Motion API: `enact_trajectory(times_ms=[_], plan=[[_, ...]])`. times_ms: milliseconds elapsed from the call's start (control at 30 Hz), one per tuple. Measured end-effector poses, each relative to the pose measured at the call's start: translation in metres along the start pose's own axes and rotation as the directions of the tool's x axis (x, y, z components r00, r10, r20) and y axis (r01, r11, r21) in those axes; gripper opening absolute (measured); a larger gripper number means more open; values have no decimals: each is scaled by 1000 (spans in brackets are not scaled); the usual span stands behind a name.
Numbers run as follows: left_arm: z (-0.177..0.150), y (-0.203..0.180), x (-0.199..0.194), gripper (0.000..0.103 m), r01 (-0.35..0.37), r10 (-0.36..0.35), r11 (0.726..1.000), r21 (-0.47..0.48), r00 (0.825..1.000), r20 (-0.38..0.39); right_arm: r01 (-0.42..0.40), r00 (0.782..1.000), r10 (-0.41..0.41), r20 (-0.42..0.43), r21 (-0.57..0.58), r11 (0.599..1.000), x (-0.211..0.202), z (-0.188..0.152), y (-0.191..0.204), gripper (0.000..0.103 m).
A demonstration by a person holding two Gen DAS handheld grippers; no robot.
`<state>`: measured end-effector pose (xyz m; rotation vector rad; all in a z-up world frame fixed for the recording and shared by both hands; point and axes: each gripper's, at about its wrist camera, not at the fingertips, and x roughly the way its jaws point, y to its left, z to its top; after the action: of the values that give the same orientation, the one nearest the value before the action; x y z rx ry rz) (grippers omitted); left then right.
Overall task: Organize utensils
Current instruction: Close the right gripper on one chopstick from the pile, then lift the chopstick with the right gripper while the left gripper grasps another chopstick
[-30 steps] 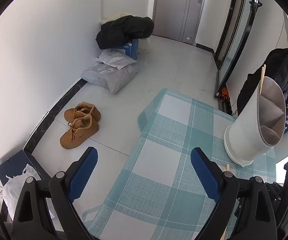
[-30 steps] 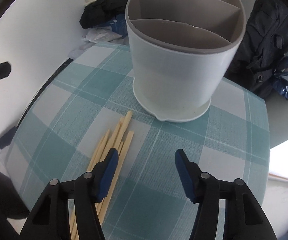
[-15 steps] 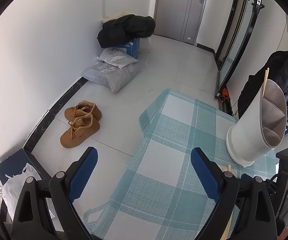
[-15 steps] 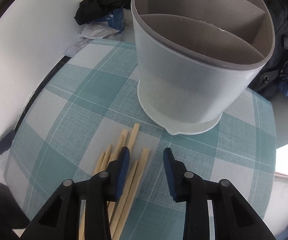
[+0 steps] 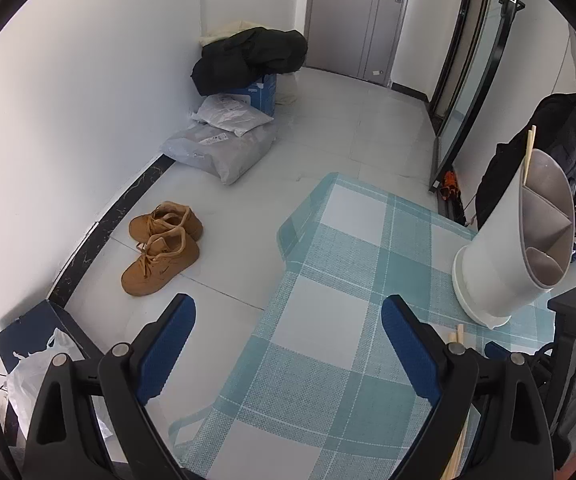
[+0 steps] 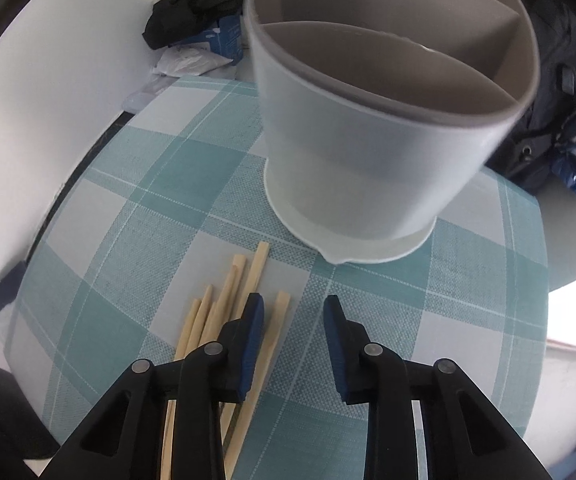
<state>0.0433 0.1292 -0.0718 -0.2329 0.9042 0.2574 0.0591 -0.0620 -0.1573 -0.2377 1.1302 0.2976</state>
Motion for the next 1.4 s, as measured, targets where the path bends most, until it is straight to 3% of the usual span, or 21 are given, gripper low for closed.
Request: enact_trajectory(times_ms=[100, 200, 567, 667, 800, 933, 1067, 1233, 1400], plan=[[0, 1, 2, 92, -5, 5, 1000, -2, 1000, -3, -17, 1000, 17, -13, -8, 1000, 1, -1, 4, 13], [-1, -1, 3, 92, -8, 8, 1000, 5, 1000, -6, -55, 998, 55, -4, 20, 998, -1, -1, -1, 8], [-18, -30, 6, 92, -33, 35, 992, 118, 999, -14, -229, 970, 199, 141, 239, 944, -27, -16, -73, 6], [-24, -40, 7, 92, -27, 30, 988, 154, 999, -22, -273, 956, 222, 193, 307, 912, -37, -24, -97, 6], [-35, -53, 14, 92, 54, -34, 978, 202, 994, -105, -341, 929, 247, 276, 377, 861, -54, -35, -125, 6], [-53, -66, 24, 92, 172, -118, 961, 219, 964, -237, -441, 875, 280, 395, 413, 797, -70, -40, -142, 6], [-73, -81, 33, 91, 206, -120, 944, 257, 942, -315, -513, 830, 295, 473, 440, 737, -89, -55, -169, 6], [-87, -92, 35, 92, 176, -62, 930, 322, 940, -335, -525, 822, 287, 491, 461, 716, -93, -67, -155, 5], [-91, -93, 37, 92, 165, -42, 930, 329, 936, -350, -513, 819, 270, 506, 437, 739, -92, -66, -161, 5]])
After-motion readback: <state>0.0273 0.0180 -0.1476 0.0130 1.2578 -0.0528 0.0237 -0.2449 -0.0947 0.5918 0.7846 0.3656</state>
